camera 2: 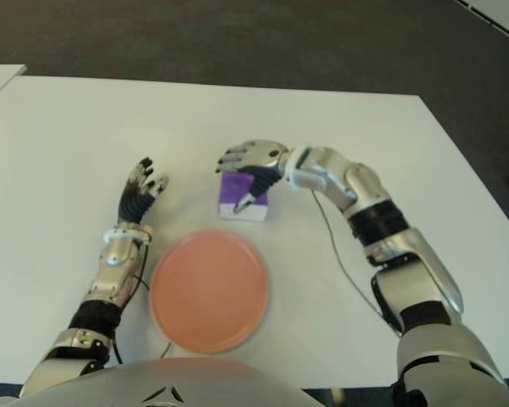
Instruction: Put the tissue paper into the plate.
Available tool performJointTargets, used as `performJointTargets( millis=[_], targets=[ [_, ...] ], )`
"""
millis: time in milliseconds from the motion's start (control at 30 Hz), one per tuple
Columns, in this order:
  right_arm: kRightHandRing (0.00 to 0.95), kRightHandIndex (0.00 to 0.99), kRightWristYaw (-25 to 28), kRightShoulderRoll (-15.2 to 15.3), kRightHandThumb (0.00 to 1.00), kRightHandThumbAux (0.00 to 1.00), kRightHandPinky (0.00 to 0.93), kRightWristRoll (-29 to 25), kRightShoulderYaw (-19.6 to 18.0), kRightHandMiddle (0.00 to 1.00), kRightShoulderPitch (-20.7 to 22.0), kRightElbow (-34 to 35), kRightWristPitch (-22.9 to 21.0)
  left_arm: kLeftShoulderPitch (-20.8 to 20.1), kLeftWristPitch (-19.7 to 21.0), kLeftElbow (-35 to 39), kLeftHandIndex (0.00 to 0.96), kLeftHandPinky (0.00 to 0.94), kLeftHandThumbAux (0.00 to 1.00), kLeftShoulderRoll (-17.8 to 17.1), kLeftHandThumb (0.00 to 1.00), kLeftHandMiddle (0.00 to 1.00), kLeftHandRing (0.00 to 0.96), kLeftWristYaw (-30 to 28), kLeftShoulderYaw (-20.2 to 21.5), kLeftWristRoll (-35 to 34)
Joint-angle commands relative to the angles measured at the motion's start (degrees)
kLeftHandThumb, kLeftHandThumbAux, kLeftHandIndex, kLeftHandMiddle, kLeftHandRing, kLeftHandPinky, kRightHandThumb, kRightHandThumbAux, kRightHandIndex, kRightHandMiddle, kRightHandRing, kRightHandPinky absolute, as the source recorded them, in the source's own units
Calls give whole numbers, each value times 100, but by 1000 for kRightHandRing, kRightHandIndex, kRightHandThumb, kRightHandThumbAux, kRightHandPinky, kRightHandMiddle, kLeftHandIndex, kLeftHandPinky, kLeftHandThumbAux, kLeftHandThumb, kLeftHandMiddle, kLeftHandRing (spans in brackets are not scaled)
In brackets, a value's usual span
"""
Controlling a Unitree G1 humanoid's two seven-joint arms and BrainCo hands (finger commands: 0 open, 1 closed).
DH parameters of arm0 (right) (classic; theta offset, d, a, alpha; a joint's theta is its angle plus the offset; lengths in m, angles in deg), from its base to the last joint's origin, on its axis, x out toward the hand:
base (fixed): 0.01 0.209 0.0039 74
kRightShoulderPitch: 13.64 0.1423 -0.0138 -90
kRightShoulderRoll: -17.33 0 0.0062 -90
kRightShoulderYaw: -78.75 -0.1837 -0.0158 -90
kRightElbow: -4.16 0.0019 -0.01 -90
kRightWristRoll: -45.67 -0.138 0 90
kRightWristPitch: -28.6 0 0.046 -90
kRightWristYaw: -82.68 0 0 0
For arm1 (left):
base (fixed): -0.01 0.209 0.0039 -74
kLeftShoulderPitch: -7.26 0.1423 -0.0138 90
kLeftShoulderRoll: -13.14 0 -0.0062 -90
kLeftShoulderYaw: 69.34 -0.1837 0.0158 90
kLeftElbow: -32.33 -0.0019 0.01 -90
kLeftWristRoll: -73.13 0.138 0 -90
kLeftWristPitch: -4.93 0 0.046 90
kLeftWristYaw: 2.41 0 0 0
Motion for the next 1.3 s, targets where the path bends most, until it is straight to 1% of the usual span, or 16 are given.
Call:
performJointTargets(
  millis=[33,333,433,600,700,767,833,933,1100,1300],
  targets=[
    [0,0,204,-23,440,263,0,68,97,0,-266,172,-159,50,87,2,66,47,653,-24,158,64,46,-48,-21,12],
    [0,0,532,-37,417,281,0,-1,50,0,-499,421,-466,58,-11,-57,76,54,653,2,174,68,50,-41,-8,-16],
    [0,0,585,-38,415,284,0,-10,42,0,-560,485,-563,64,-2,-48,78,53,655,0,177,70,50,-33,-6,-12],
    [0,0,670,-43,428,289,0,3,20,0,-791,654,-825,70,-20,-52,80,52,654,-6,178,74,52,-16,-2,1],
    [0,0,642,-34,431,289,0,24,5,0,-885,705,-920,76,-9,-40,79,46,651,-17,179,73,51,-20,-3,10],
    [0,0,568,-22,427,287,0,42,-13,0,-941,698,-950,81,10,-30,78,44,648,-21,178,71,50,-25,-5,12],
    [0,0,322,1,416,283,0,96,-62,0,-955,573,-922,85,54,-8,78,48,644,-25,176,71,50,-21,-7,19],
    [0,0,103,17,397,279,0,140,-94,0,-953,484,-897,88,74,6,78,49,640,-23,172,71,50,-11,-9,24],
    [0,0,-232,36,374,278,0,63,-156,0,-948,285,-795,90,54,9,76,40,642,-12,172,69,45,-15,-10,13],
    [0,0,-723,97,352,280,0,-139,-302,0,-857,-200,-461,94,0,-68,79,45,654,-9,178,64,42,-42,16,-36]
  ],
)
